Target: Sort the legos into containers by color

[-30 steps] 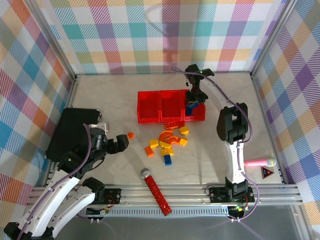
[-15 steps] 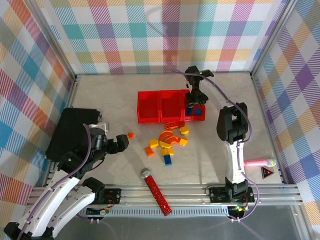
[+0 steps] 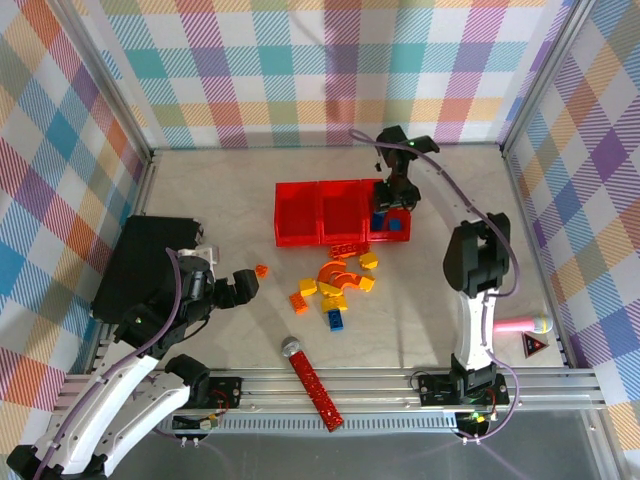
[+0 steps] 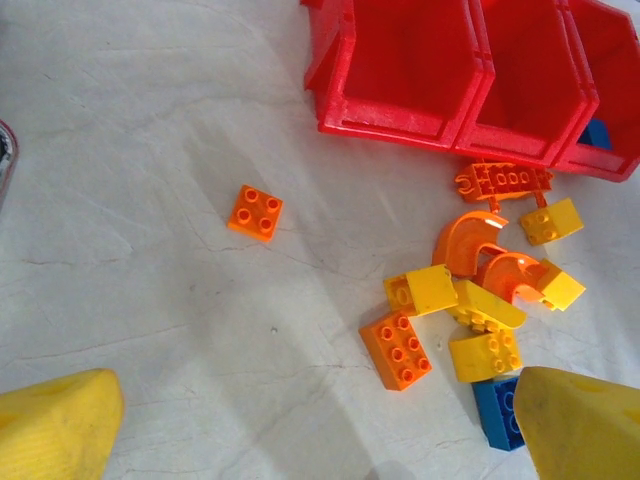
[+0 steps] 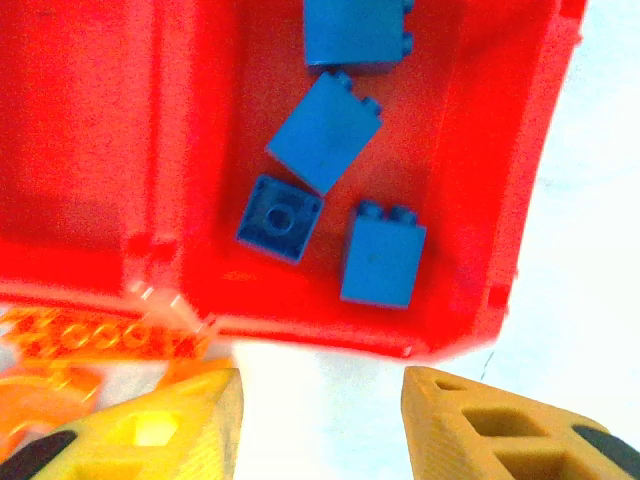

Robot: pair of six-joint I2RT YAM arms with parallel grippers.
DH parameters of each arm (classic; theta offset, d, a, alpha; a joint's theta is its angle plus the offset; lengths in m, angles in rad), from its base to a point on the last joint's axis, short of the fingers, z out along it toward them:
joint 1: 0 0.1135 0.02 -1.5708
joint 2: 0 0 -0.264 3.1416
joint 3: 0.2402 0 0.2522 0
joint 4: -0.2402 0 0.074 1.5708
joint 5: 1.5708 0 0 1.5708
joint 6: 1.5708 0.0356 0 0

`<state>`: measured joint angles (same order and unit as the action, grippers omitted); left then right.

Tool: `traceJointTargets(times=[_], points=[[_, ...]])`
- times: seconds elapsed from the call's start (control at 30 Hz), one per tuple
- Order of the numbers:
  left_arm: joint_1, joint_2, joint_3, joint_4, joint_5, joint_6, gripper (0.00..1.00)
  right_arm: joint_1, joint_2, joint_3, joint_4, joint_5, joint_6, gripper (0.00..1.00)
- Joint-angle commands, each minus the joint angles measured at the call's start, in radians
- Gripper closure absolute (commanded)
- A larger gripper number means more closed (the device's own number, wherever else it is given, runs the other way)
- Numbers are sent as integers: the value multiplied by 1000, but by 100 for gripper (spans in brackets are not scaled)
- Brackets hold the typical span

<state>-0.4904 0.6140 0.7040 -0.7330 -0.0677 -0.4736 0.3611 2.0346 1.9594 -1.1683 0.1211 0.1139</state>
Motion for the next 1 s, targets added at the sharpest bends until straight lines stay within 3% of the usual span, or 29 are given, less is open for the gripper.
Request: traceJointTargets(times=[0.0,0.23,0.53,0.7,0.97], points=[[-16,14,11,-5,35,-8,0,10,-129,-75,-6,-113,63,53],[-17,21,13,-8,32,-5,0,64,-371,-358,102,-234,186,48],[-19,32,7,-7,46,-21,0,168,-580,-659,219,-219,355,36],[-19,32,5,-5,47,-21,0,170,-570,-732,278,-199,378,31],[-19,29,3,-6,27,-22,0,171,-385,-662,310,-164,239,27]])
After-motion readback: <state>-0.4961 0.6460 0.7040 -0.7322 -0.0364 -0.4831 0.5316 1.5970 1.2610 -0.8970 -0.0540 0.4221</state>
